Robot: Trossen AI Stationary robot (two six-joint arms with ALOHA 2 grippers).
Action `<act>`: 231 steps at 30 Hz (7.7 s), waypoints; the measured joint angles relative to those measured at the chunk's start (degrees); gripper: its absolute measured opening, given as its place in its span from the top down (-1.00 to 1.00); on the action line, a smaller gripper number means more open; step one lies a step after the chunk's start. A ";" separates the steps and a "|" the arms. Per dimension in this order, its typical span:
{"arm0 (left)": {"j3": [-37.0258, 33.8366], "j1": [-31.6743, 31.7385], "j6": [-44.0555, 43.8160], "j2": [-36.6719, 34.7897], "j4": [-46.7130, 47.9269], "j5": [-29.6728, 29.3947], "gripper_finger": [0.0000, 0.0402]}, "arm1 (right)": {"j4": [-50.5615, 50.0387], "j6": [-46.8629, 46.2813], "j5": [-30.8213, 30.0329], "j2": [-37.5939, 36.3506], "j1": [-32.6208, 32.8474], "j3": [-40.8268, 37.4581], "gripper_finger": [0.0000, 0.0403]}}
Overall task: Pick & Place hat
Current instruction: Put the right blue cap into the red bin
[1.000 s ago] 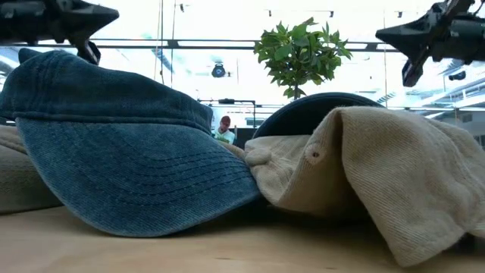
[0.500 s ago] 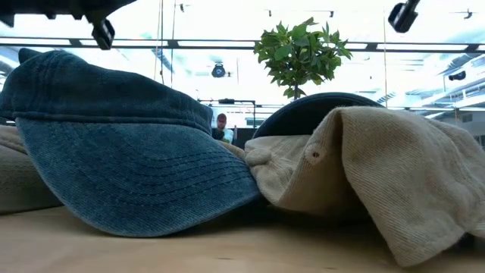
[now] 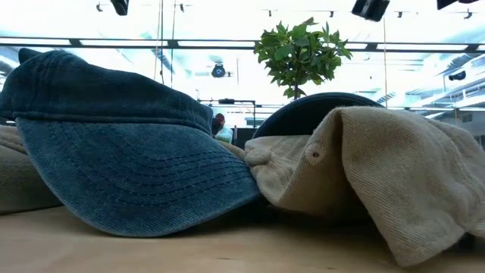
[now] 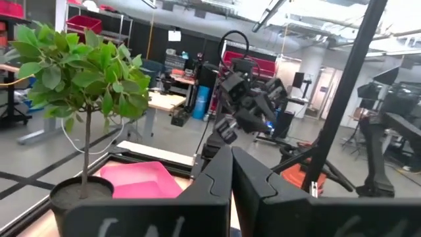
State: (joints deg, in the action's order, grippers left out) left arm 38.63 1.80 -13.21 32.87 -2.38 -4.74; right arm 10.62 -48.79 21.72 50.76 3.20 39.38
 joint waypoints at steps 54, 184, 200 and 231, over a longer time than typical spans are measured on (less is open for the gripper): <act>0.00 0.00 -4.64 4.65 0.86 -0.28 0.97 | -34.77 26.97 -1.55 37.32 3.74 16.13 -0.01; -0.02 4.85 -42.48 4.69 9.71 0.75 0.97 | -55.28 24.85 -30.49 4.90 -2.03 16.11 1.00; -0.01 4.85 -40.04 4.69 9.58 0.75 0.97 | -63.09 30.83 -33.18 5.01 -16.98 16.11 1.00; -0.02 4.83 -36.65 4.69 9.56 0.29 0.97 | -55.44 40.78 -27.91 7.04 -31.30 6.60 1.00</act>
State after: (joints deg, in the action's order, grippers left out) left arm 38.61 6.63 -49.87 37.56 7.18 -4.45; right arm -44.82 -8.01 -6.19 57.80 -28.10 45.98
